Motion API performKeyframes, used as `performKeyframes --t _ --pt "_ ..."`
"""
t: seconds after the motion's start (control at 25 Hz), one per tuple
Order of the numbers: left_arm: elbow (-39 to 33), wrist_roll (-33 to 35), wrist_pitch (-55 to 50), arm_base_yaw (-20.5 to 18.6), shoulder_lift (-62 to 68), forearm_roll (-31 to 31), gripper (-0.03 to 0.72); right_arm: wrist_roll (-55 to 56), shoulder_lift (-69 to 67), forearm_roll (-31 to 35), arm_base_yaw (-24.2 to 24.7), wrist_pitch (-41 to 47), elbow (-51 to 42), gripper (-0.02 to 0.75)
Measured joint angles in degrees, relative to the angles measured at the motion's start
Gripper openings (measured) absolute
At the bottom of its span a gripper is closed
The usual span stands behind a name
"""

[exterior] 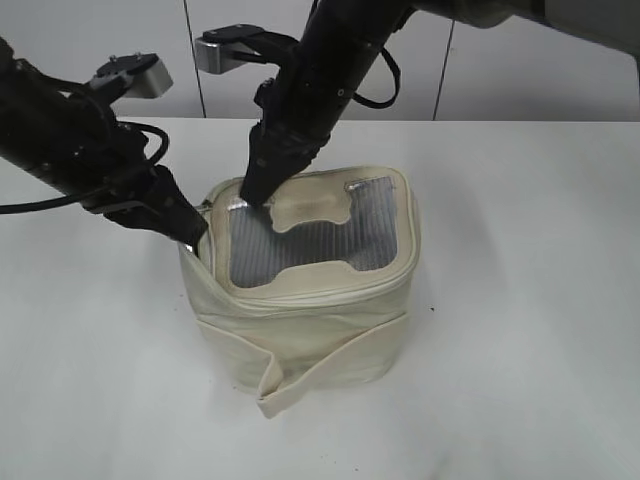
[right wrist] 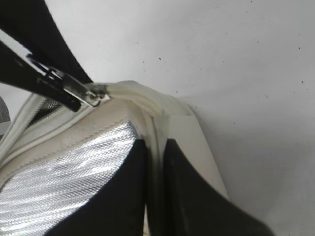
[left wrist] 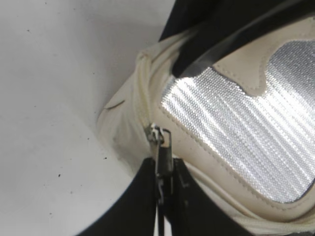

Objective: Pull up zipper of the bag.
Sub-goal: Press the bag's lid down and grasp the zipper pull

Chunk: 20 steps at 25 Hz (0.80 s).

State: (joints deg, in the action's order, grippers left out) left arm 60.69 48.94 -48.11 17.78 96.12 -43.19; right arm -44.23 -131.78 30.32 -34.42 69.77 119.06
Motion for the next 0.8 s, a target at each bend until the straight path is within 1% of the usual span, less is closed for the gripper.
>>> performKeyframes --t 0.08,0.16,0.36,0.4,0.48,0.6,0.72,0.8 --pt "0.00 -0.60 0.19 0.00 -0.18 0.25 0.042 -0.04 0.00 0.00 -0.07 0.00 0.00 0.068" --pt "0.00 -1.51 0.45 0.00 -0.30 0.37 0.063 -0.06 0.00 0.00 -0.07 0.00 0.00 0.065" --pt "0.06 -1.65 0.45 0.00 -0.60 0.25 0.193 0.05 0.00 -0.31 -0.07 0.00 0.00 0.063" --pt "0.06 -1.65 0.45 0.00 -0.66 0.19 0.214 0.05 0.00 -0.36 -0.07 0.00 0.00 0.063" --pt "0.11 -1.65 0.47 0.00 -0.87 0.18 0.233 0.05 0.00 -0.36 -0.07 0.00 0.00 0.063" --pt "0.17 -1.65 0.97 0.00 -1.05 0.13 0.227 0.05 0.00 -0.42 -0.07 0.00 0.00 0.063" --pt "0.21 -1.65 1.22 0.00 -1.05 0.13 0.175 0.05 0.00 -0.42 -0.07 0.00 0.00 0.063" --pt "0.28 -1.65 1.29 0.00 -1.05 0.26 0.122 0.05 0.00 -0.42 -0.07 0.00 0.00 0.062"
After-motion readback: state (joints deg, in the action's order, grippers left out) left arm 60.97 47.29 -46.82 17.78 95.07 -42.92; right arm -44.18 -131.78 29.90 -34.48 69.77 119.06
